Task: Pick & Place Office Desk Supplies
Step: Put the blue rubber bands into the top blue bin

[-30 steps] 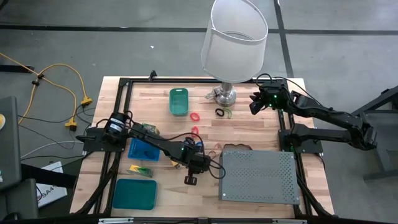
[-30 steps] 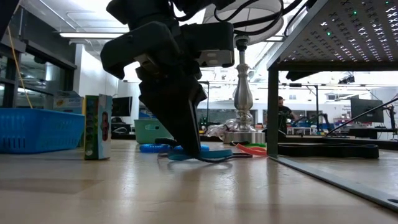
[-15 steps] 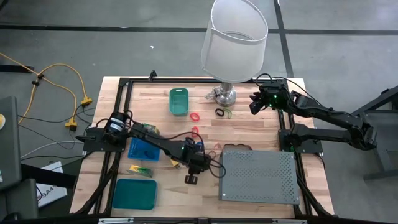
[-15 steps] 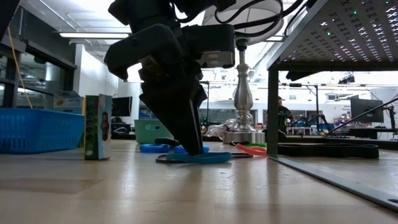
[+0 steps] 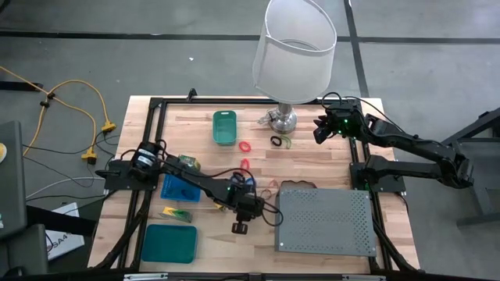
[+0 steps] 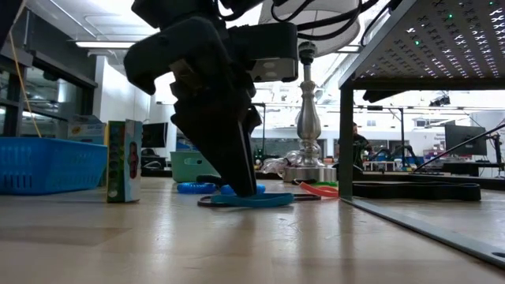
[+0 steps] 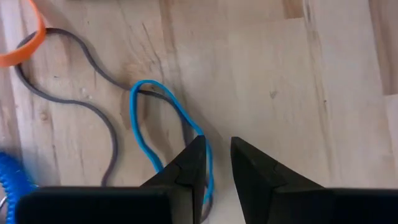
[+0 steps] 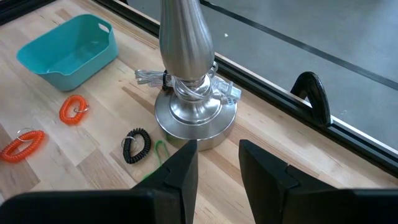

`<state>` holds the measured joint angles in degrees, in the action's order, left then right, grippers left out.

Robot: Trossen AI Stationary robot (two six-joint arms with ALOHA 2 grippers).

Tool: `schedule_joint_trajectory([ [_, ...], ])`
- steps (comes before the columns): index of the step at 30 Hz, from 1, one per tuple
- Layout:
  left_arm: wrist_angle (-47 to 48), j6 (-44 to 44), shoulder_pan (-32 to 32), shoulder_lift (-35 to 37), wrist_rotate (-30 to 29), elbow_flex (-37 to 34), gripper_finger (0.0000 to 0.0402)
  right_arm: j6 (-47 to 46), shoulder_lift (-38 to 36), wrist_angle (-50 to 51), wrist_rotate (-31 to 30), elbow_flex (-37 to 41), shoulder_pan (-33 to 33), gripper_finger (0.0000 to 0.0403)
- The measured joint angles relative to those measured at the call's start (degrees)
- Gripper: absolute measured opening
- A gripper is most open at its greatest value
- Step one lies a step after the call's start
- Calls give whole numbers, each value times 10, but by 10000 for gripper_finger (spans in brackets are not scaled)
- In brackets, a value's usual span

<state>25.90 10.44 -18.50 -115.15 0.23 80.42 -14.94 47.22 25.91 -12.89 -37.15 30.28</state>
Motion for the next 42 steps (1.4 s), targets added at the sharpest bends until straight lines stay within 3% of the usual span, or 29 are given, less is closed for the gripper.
schedule_joint_trajectory([
  [27,0,6,-13,0,-50,0,70,0,0,0,0,0,0,105],
  [42,-4,19,-13,-13,-47,0,70,0,0,0,0,0,0,105],
])
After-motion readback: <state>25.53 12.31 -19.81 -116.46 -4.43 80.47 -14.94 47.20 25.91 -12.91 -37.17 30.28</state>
